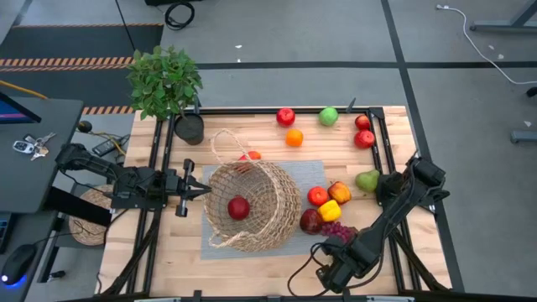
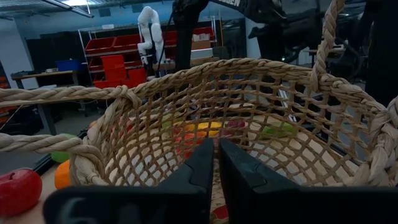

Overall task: Build produce basket
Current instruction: Put the green cucumber into the brown woven basket

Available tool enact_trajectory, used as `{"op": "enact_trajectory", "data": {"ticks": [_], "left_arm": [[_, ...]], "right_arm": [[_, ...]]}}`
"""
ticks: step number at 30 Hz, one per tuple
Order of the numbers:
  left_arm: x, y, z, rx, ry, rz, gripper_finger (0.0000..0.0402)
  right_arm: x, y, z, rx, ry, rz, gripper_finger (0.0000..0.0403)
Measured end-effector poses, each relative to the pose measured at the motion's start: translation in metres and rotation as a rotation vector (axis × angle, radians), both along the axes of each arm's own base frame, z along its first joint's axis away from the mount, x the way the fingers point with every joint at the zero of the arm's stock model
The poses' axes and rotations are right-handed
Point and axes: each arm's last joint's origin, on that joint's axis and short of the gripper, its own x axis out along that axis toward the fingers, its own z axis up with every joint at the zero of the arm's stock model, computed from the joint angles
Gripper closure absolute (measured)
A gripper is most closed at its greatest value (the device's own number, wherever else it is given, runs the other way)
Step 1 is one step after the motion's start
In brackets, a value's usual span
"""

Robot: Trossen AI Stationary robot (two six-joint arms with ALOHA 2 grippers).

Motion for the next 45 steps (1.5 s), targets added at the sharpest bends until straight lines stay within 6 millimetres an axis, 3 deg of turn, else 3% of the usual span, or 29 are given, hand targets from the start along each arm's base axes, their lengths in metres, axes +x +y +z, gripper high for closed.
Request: {"op": "enact_trajectory", "data": {"ticks": [11, 23, 35, 40, 45], "left_arm": [[0.0, 0.0, 0.0, 0.0, -0.001, 0.0, 0.0374], [0.0, 0.0, 0.0, 0.0, 0.0, 0.0, 0.037], [0.0, 0.0, 0.0, 0.0, -0.001, 0.0, 0.0366], [0.0, 0.0, 0.0, 0.0, -0.001, 0.0, 0.0371], [0.0, 0.0, 0.0, 0.0, -0.001, 0.0, 0.0373]], "right_arm": [[0.004, 0.001, -0.044, -0.087, 0.072, -0.03, 0.0055], [-0.004, -0.008, -0.073, -0.077, 0.081, -0.011, 0.0074], [-0.007, -0.011, -0.074, -0.106, 0.095, 0.08, 0.0239], [-0.007, -0.013, -0.066, -0.087, 0.068, 0.141, 0.0249], [-0.012, -0.022, -0.033, -0.128, -0.074, 0.178, 0.0244]]}}
